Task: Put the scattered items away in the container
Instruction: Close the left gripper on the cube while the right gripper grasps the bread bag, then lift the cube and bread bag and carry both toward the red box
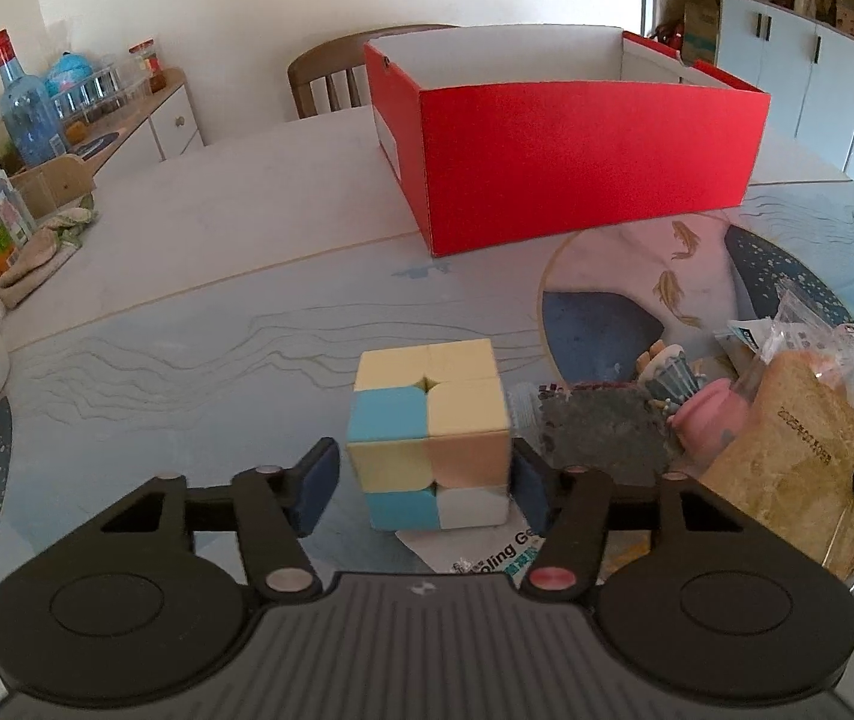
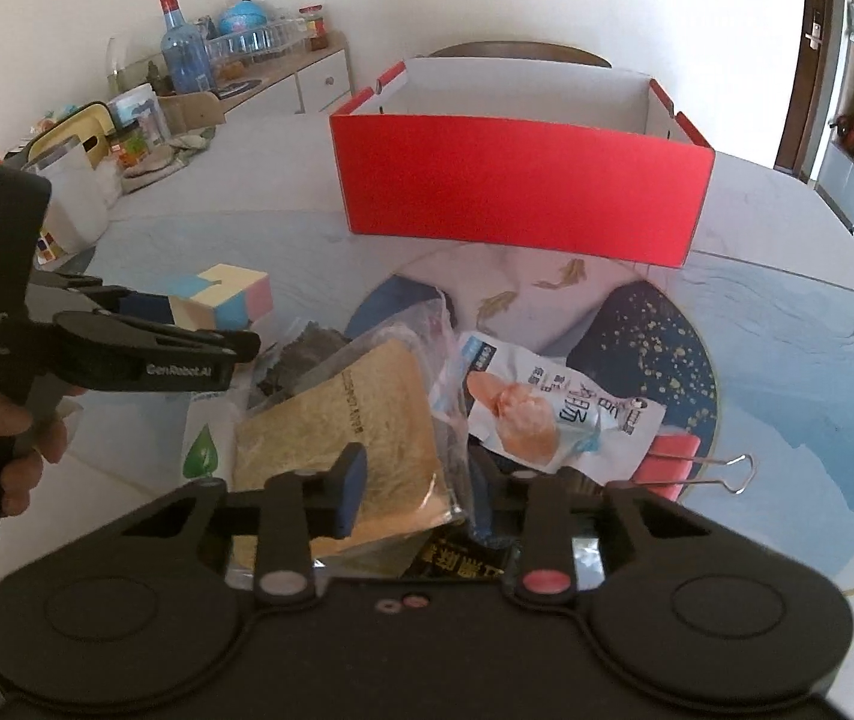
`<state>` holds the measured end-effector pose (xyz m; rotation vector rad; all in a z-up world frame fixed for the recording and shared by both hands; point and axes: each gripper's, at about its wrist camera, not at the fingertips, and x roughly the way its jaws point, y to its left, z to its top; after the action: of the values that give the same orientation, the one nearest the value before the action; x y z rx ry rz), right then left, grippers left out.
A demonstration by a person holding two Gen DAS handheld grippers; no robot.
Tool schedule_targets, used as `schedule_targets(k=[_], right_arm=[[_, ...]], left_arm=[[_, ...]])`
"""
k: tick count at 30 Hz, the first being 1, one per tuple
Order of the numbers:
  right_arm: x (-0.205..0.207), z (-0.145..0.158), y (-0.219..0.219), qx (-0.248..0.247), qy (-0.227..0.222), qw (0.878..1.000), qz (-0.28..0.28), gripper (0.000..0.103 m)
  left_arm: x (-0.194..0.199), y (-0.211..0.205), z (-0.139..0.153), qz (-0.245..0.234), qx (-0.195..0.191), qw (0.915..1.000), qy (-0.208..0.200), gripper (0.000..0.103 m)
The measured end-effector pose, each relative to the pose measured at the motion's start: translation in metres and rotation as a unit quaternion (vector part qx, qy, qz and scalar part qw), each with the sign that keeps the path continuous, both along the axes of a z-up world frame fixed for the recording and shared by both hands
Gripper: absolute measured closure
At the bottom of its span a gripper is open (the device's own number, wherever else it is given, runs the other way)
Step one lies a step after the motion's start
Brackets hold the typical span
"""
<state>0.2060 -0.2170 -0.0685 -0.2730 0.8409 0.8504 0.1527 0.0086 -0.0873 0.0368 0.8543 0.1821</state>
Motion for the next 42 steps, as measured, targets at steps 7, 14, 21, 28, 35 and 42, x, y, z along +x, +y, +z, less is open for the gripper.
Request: schedule_targets(k=[7, 14, 21, 28, 35, 42], right_arm=[[-0.002, 0.008, 0.0, 0.01, -0.006, 1.0, 0.006, 0.0], [-0.004, 0.02, 0.003, 0.029, -0.013, 0.999, 0.019, 0.0], [-0.003, 0.03, 0.004, 0.046, -0.007, 0.999, 0.028, 0.0], [-0.005, 0.045, 0.004, 0.047, -0.024, 0.998, 0.037, 0.0], [0.001, 0.064, 0.001, 0.057, -0.043, 0.997, 0.029, 0.0], [0.014, 0.085, 0.0, 0.065, -0.071, 0.995, 0.032, 0.0]], left_arm=[[-0.002, 0.0, 0.005, 0.001, 0.004, 1.0, -0.005, 0.054], [-0.007, 0.0, 0.012, 0.0, 0.012, 0.9998, -0.016, 0.055], [-0.016, 0.003, 0.021, 0.003, 0.012, 0.9995, -0.028, 0.055], [-0.024, 0.002, 0.041, 0.0, 0.011, 0.9989, -0.046, 0.055], [-0.027, -0.002, 0.069, -0.019, 0.005, 0.9979, -0.061, 0.055], [-0.022, -0.006, 0.103, -0.045, -0.001, 0.9964, -0.072, 0.055]])
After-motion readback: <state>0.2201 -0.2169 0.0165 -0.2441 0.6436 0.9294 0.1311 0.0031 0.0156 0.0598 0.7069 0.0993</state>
